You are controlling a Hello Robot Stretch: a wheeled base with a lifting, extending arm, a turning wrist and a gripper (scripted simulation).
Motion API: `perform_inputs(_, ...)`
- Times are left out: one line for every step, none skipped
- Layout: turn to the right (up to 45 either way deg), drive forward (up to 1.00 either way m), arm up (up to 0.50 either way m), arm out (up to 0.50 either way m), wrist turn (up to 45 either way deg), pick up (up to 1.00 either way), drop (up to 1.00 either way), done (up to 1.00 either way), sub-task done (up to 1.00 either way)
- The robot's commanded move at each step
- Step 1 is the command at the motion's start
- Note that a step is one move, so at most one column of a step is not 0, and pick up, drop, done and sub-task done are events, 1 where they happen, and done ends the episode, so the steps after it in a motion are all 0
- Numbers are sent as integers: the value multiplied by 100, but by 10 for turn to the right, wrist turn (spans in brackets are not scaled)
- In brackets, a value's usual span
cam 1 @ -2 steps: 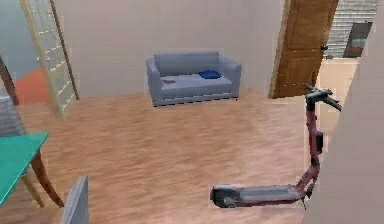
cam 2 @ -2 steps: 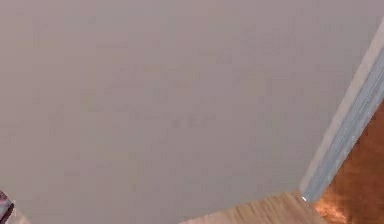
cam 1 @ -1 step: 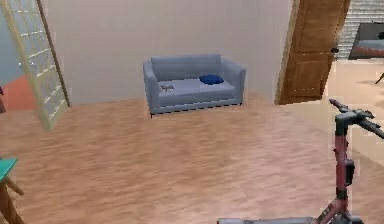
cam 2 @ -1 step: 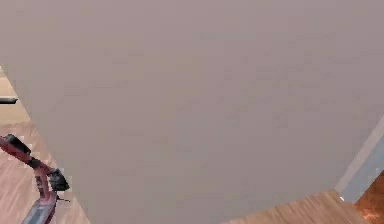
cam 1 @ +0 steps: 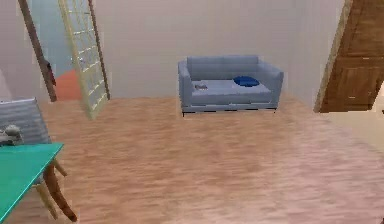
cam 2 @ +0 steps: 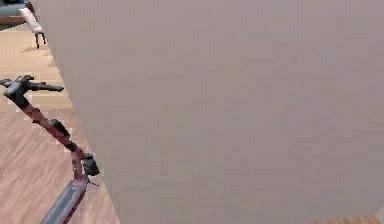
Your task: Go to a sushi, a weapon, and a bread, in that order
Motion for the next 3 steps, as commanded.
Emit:
perform_inputs(0,90,0,0,0,0,0,0,0)
perform_inputs(270,0,0,0,0,0,0,0,0)
perform_inputs(0,50,0,0,0,0,0,0,0)
